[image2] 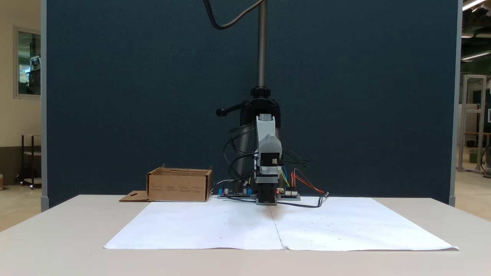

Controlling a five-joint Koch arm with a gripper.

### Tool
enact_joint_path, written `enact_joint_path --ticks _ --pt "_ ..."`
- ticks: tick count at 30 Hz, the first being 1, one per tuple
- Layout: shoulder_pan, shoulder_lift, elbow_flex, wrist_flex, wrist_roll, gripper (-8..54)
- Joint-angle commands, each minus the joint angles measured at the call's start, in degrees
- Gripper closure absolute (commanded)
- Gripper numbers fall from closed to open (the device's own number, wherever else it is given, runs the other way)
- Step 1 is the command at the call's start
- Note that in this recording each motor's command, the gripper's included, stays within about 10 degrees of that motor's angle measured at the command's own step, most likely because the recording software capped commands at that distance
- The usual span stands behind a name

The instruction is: Grasp a green dice and put it in the bin.

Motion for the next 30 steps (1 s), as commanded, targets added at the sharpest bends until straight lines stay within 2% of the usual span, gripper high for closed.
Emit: enact_joint_path --ticks 1,30 --pt "-0.88 6.68 3.78 -1.23 -3.34 2.1" --pt "-1.14 6.42 3.87 -3.52 -3.78 1.1"
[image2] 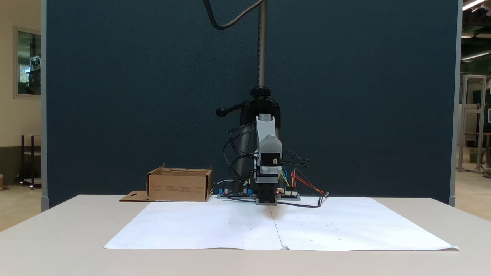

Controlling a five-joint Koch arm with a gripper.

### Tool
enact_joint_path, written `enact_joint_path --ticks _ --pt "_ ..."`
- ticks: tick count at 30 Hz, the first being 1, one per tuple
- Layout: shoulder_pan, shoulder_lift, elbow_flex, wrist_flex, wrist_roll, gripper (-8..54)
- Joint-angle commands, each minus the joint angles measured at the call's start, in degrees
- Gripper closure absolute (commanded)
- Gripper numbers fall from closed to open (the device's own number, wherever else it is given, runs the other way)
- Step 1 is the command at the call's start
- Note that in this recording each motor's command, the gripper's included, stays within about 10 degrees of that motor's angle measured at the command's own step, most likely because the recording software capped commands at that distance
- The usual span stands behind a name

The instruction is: Grasp a green dice and put it in the bin.

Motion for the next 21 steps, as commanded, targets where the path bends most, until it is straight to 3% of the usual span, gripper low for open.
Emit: enact_joint_path --ticks 1,21 --pt "-0.79 6.42 3.78 -3.52 -3.69 1.1" --pt "-0.79 6.42 3.78 -8.17 -3.69 1.1"
